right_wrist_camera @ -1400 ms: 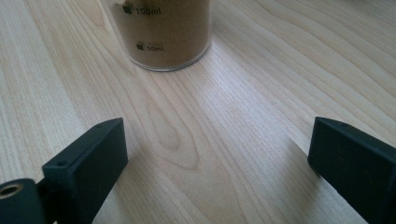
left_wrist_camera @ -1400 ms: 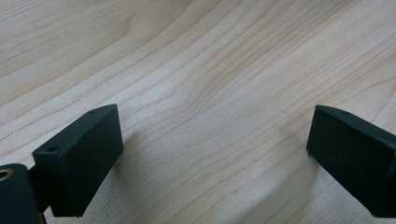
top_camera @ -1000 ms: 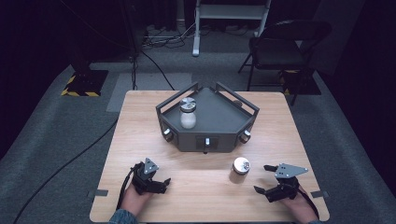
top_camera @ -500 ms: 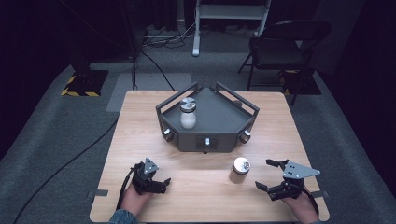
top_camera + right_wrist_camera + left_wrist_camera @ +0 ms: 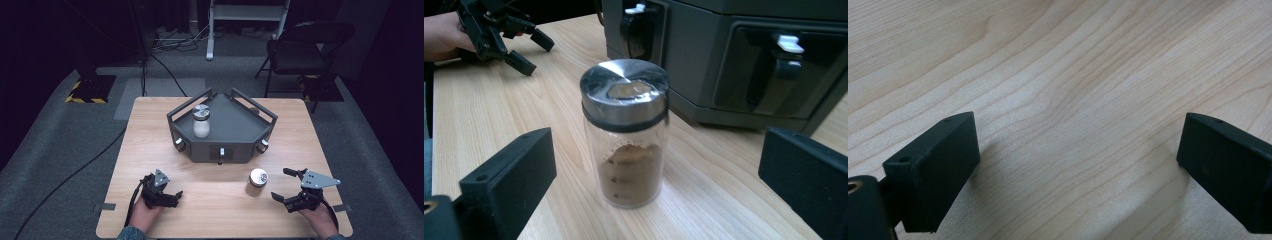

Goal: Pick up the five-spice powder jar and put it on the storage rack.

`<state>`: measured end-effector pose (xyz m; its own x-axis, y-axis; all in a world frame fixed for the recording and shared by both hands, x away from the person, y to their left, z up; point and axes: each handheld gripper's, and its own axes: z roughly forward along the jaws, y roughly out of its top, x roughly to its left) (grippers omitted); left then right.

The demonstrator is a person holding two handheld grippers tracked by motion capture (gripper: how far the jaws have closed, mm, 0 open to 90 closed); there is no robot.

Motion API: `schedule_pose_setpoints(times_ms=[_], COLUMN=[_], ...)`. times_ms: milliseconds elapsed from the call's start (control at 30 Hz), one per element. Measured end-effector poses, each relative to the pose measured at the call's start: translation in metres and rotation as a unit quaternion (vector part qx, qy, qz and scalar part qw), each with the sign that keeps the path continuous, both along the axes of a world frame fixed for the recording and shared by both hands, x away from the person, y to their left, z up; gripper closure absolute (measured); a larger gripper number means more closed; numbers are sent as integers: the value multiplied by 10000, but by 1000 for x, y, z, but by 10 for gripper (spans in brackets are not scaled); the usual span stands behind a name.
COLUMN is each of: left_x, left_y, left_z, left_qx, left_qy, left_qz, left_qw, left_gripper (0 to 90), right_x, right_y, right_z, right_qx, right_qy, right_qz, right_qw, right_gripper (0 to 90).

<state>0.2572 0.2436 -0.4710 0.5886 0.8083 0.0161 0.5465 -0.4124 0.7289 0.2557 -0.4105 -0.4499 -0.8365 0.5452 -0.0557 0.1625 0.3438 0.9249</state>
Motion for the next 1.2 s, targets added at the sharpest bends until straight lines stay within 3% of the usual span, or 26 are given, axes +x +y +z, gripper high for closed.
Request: schedule_pose_setpoints(times_ms=[667, 833, 1200], left_x=[-1, -1, -1], left_y=[-2, -2, -1], left_z=[0, 0, 0], left_qx=[11, 10, 9], left_qy=[36, 39, 35], left_qz=[82, 84, 74], left_qw=[10000, 10000, 10000], left_gripper=[10, 9, 9], right_x=[39, 43, 48], right_y=[52, 55, 57], right_z=[0, 0, -10], right_qx=[13, -7, -406], right_qy=[-40, 16, 239], right_qz=[646, 648, 536], right_qw=[9979, 9979, 9975], right_gripper=[18, 27, 114])
